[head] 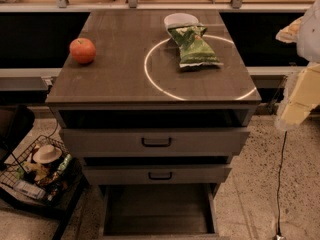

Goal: Close bottom drawer

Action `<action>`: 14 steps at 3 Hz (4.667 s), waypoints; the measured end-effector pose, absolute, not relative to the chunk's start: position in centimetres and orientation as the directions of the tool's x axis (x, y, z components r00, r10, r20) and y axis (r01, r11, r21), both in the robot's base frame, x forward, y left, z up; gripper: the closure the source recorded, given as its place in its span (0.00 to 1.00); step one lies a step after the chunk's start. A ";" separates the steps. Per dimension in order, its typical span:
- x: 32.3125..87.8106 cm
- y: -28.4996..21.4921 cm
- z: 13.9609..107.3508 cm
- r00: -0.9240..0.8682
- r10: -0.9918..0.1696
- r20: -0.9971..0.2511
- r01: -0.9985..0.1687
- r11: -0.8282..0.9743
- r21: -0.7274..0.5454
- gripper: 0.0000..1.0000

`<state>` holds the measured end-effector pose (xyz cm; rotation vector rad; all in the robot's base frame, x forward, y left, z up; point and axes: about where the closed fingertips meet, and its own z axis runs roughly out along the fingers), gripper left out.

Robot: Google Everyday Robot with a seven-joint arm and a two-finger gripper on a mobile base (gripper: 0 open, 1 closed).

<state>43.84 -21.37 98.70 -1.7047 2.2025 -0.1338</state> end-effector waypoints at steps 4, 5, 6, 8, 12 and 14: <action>37.8 -25.4 91.0 -0.167 -0.966 -0.198 -0.927 0.222 -0.303 0.00; 35.4 -27.2 85.3 -0.185 -0.967 -0.176 -0.942 0.226 -0.247 0.00; 34.5 -28.2 81.2 -0.204 -0.965 -0.163 -0.953 0.234 -0.194 0.13; 35.0 -28.2 77.0 -0.200 -0.968 -0.153 -0.965 0.222 -0.141 0.61; 35.0 -26.9 71.9 -0.195 -0.973 -0.125 -0.969 0.211 -0.130 1.00; 31.6 -27.4 52.6 -0.202 -0.973 -0.116 -0.975 0.211 -0.071 1.00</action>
Offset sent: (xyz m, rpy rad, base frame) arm -0.0224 -0.0276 -0.0340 -0.0239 -0.0041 0.0498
